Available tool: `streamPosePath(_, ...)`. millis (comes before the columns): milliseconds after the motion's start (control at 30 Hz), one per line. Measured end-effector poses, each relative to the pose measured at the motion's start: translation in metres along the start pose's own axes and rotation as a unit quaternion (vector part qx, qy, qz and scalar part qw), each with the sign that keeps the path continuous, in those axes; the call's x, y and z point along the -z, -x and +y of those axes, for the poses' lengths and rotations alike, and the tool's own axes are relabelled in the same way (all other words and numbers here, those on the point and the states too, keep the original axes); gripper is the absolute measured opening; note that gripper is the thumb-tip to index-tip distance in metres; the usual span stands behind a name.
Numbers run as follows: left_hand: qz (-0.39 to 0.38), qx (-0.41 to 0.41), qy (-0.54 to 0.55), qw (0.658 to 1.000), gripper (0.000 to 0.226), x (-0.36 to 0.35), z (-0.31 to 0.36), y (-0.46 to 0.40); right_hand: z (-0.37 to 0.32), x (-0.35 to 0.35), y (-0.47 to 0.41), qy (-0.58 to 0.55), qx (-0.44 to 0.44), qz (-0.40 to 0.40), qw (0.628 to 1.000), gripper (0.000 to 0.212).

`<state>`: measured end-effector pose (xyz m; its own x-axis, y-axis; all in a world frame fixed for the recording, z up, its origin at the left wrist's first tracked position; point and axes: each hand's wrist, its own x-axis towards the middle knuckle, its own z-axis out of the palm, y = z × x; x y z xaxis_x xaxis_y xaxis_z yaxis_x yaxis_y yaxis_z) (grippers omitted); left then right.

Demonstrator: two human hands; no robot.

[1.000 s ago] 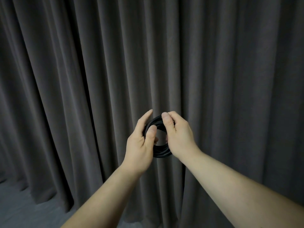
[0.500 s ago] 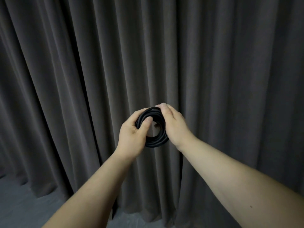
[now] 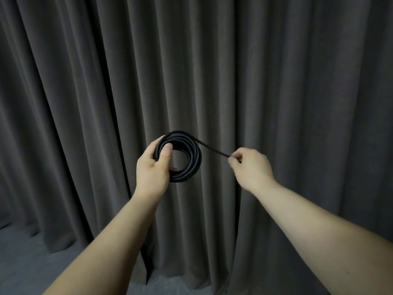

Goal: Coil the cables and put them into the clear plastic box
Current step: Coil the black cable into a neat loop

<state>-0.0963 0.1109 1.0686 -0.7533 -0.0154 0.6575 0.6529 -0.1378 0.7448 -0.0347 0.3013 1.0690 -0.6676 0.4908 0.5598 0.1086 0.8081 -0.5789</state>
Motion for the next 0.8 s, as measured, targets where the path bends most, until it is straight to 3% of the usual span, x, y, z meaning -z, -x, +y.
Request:
streamPosePath(133,-0.017,0.003,-0.005,1.0,0.021,0.005,-0.004,0.001,0.004,0.004,-0.008,0.031,-0.013,0.072,0.997,0.025)
streamPosePath(200,-0.022,0.009,-0.007,1.0,0.02,0.005,-0.006,0.002,0.005,0.003,-0.015,-0.123,-0.045,0.064,0.989,0.025)
streamPosePath(300,-0.023,0.014,-0.019,0.999,0.022,0.004,-0.005,0.003,-0.003,0.005,-0.017,-0.402,-0.112,0.03,0.908,0.018)
streamPosePath(400,-0.025,0.02,-0.016,0.999,0.021,0.003,-0.003,0.005,-0.009,0.012,-0.017,-0.485,-0.117,0.019,0.866,0.021)
streamPosePath(533,-0.047,0.021,-0.018,0.999,0.022,0.001,0.0,0.009,-0.009,0.014,-0.017,-0.548,-0.145,0.063,0.821,0.015)
streamPosePath(800,-0.093,0.008,-0.029,0.995,0.022,-0.004,0.001,0.02,-0.008,0.009,-0.023,-0.418,-0.132,0.12,0.891,0.015)
